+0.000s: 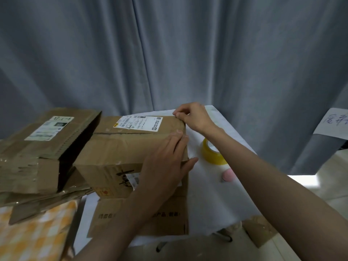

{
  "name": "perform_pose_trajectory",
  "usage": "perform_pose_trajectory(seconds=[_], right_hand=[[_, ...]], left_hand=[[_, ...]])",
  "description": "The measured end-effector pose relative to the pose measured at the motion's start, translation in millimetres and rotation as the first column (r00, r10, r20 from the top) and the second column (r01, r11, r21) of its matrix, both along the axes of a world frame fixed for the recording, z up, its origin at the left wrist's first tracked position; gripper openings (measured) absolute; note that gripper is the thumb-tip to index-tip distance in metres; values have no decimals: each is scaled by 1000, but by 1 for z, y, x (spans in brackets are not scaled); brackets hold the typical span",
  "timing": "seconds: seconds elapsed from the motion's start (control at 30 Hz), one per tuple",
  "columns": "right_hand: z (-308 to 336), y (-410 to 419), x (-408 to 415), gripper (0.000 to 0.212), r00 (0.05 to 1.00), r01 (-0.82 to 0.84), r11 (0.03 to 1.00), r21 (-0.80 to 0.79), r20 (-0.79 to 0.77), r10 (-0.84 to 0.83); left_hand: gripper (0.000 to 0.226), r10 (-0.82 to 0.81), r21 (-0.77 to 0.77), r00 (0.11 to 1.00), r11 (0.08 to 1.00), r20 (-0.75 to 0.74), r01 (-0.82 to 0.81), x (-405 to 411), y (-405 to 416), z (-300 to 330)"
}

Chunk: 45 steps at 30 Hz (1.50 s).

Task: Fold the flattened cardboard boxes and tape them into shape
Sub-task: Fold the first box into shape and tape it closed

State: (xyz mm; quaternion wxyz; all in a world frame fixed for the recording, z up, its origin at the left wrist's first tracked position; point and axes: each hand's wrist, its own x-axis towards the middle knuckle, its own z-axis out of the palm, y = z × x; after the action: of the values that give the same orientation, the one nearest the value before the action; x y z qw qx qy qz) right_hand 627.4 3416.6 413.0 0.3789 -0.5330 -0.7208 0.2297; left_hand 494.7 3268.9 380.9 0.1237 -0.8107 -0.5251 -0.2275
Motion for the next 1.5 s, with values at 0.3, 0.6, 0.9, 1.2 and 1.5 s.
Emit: perform_pose_trajectory(seconds=[0.3, 0.6, 0.9, 1.2, 1.5], right_hand=[[-3, 2, 18, 19, 848, -138, 929, -343, -525, -68], [4, 8, 25, 24, 741, -243, 846, -475, -653, -154], [-23, 21, 33, 18, 616, -482, 727, -489, -779, -116], [-53, -5, 7, 13, 653, -126, 967, -224, -752, -89], [-49, -56, 9, 31, 858, 135, 991, -23, -497, -129]], left_hand=[[62, 37, -32, 998, 999, 40, -36, 2, -1, -2], [48, 13, -81, 992, 997, 126, -3, 10, 8, 17], [25, 65, -47, 987, 997, 145, -59, 12, 13, 14], [42, 64, -72, 988, 996, 143, -54, 10, 15, 15], [59, 49, -118, 998, 992, 34, -45, 11, 5, 18]])
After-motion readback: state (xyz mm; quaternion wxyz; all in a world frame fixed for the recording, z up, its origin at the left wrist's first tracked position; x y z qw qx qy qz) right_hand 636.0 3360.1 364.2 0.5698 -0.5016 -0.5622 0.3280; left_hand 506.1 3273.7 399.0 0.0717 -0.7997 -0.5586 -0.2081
